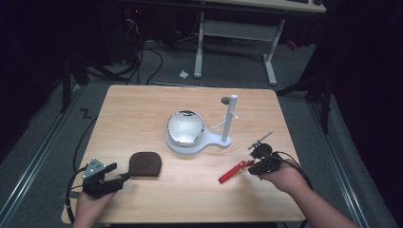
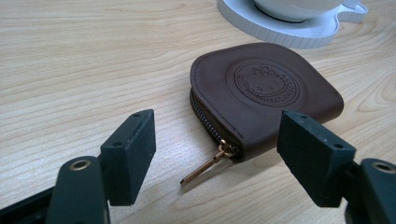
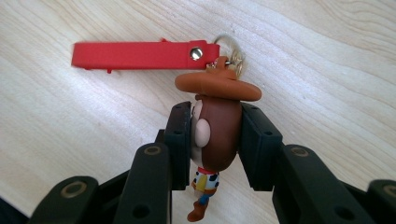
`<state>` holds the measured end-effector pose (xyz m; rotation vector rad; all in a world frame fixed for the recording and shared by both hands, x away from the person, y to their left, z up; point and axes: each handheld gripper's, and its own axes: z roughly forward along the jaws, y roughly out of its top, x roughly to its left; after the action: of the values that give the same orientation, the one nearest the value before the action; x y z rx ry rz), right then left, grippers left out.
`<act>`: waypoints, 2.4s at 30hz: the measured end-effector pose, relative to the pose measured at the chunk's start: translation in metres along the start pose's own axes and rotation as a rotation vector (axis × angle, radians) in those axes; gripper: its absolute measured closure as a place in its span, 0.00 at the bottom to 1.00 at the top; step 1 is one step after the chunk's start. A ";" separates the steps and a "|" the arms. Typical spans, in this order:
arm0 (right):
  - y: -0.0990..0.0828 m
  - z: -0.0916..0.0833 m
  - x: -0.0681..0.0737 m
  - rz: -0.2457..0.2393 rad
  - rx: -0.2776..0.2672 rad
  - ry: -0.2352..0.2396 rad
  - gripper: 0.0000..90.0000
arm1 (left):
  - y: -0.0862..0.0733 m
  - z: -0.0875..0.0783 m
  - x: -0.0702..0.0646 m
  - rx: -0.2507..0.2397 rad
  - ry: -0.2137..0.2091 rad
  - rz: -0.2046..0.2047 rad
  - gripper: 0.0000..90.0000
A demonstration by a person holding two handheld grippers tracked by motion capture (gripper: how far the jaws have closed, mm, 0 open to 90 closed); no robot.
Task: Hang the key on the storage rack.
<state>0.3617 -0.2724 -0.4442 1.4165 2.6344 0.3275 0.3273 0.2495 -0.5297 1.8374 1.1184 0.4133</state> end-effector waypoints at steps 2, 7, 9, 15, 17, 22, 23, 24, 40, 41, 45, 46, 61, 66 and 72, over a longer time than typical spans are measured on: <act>-0.001 -0.005 0.001 0.002 -0.002 0.001 0.75 | 0.000 0.000 0.000 0.004 -0.001 0.001 0.32; -0.001 -0.018 0.002 0.000 -0.011 0.003 0.75 | 0.000 0.001 0.000 0.009 -0.004 0.003 0.32; -0.001 -0.023 0.002 -0.001 -0.016 0.003 0.75 | 0.000 0.001 -0.001 0.008 -0.004 0.002 0.32; -0.002 -0.035 0.003 -0.020 -0.026 -0.009 0.75 | 0.000 0.002 -0.001 0.012 -0.006 0.002 0.32; -0.002 -0.040 0.004 -0.014 -0.027 -0.012 0.75 | -0.001 0.002 -0.001 0.013 -0.006 0.002 0.32; -0.001 -0.051 0.004 -0.016 -0.032 -0.023 0.75 | -0.001 0.002 -0.001 0.015 -0.007 0.002 0.32; -0.001 -0.052 0.004 -0.016 -0.038 -0.025 0.75 | -0.001 0.002 -0.001 0.015 -0.007 0.002 0.32; -0.001 -0.055 0.004 -0.017 -0.036 -0.028 0.75 | -0.001 0.002 -0.001 0.015 -0.007 0.002 0.32; 0.013 -0.084 0.006 -0.031 -0.067 -0.051 0.75 | -0.001 0.002 -0.001 0.017 -0.008 0.002 0.32; 0.014 -0.085 0.006 -0.032 -0.070 -0.047 0.75 | -0.001 0.002 -0.001 0.017 -0.008 0.002 0.32; 0.021 -0.091 0.008 -0.040 -0.077 -0.054 0.75 | -0.001 0.002 -0.001 0.016 -0.008 0.001 0.32; 0.022 -0.092 0.008 -0.044 -0.077 -0.056 0.75 | -0.001 0.002 0.000 0.016 -0.008 0.001 0.32; 0.043 -0.111 0.017 -0.072 -0.092 -0.058 0.75 | -0.001 0.002 0.000 0.016 -0.009 -0.001 0.32; 0.049 -0.119 0.020 -0.075 -0.102 -0.058 0.75 | -0.001 0.002 0.001 0.016 -0.009 -0.003 0.32; 0.057 -0.128 0.022 -0.074 -0.114 -0.053 0.75 | -0.001 0.002 0.001 0.016 -0.009 -0.004 0.32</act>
<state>0.3679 -0.2397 -0.3062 1.2717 2.5739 0.4187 0.3284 0.2500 -0.5317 1.8494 1.1218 0.3941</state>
